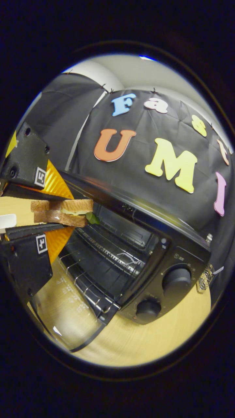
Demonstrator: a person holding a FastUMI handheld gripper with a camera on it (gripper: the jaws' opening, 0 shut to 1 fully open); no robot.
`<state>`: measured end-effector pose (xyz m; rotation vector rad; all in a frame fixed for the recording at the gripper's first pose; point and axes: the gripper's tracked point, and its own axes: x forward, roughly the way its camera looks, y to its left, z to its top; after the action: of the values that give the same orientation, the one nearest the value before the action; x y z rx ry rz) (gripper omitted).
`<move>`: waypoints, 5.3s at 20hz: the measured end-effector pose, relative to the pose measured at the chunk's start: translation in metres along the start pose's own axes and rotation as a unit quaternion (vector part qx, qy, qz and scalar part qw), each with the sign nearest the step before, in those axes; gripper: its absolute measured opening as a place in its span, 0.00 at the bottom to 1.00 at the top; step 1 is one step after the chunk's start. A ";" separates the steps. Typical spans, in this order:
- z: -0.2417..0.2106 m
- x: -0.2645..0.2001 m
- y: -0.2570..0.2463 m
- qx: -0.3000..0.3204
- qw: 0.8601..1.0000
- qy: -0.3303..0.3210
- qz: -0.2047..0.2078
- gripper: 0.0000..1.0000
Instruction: Open the toaster oven, put the food inside, and close the toaster oven door.
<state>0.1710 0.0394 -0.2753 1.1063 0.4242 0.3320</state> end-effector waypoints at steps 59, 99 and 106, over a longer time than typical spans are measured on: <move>-0.104 -0.122 -0.129 -0.453 0.840 0.049 -0.294 1.00; -0.024 -0.103 0.009 -0.530 0.825 -0.114 -0.159 1.00; -0.020 -0.173 0.045 -0.548 0.810 -0.133 -0.163 1.00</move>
<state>0.0081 -0.0064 -0.2136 -0.0781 0.1028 0.0658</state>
